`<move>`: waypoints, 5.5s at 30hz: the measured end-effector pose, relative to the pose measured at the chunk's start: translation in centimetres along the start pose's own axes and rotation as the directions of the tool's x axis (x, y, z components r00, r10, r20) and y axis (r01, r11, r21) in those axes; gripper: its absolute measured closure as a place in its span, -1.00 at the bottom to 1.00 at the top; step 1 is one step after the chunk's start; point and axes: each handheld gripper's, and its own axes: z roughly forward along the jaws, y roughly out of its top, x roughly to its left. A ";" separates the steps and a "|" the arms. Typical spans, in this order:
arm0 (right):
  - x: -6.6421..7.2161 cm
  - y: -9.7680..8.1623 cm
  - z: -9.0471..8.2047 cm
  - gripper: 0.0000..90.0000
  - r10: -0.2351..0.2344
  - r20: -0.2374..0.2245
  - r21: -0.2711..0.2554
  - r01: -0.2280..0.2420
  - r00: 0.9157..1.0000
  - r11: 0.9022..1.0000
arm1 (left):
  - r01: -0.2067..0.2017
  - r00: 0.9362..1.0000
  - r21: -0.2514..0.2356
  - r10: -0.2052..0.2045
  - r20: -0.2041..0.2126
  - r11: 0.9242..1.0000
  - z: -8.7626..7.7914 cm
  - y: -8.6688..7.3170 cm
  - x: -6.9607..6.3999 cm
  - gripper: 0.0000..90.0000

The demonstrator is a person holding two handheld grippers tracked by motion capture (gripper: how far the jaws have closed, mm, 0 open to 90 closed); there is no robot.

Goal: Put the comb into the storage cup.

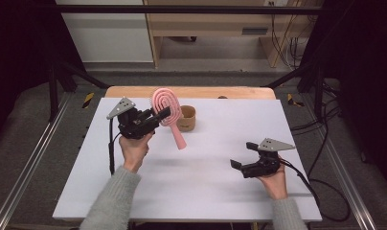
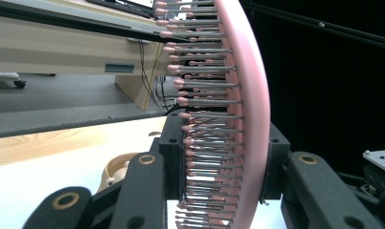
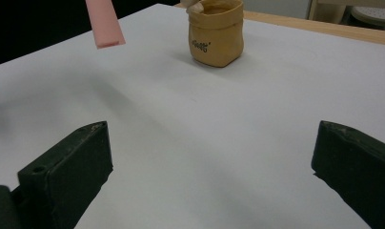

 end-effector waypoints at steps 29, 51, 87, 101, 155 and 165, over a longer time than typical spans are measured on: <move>-0.7 -0.6 -1.0 -0.99 0.018 0.018 -0.024 -0.017 1.000 1.000 | -0.030 0.999 -0.005 0.030 -0.025 1.000 2.2 3.1 0.2 0.40; -0.7 -0.8 -1.0 -0.99 0.018 0.016 -0.019 -0.018 1.000 1.000 | -0.044 0.998 -0.002 0.044 -0.055 0.999 4.9 4.6 0.9 0.40; -0.8 -1.0 -1.0 -0.99 0.013 0.020 -0.014 -0.013 1.000 1.000 | -0.040 0.994 0.009 0.040 -0.097 0.999 10.3 5.0 2.6 0.40; -0.9 -1.1 -0.8 -0.99 0.011 0.019 -0.008 -0.011 1.000 1.000 | -0.031 0.992 0.003 0.031 -0.124 1.000 11.1 4.8 3.8 0.40; -0.9 -1.1 -0.9 -0.99 0.019 0.019 -0.008 -0.019 1.000 1.000 | -0.001 0.988 0.067 0.011 -0.155 0.998 13.5 0.7 5.8 0.40; -0.9 -1.1 -0.9 -0.99 0.020 0.018 -0.009 -0.020 1.000 1.000 | 0.007 0.988 0.071 0.004 -0.157 0.997 13.3 0.0 6.2 0.40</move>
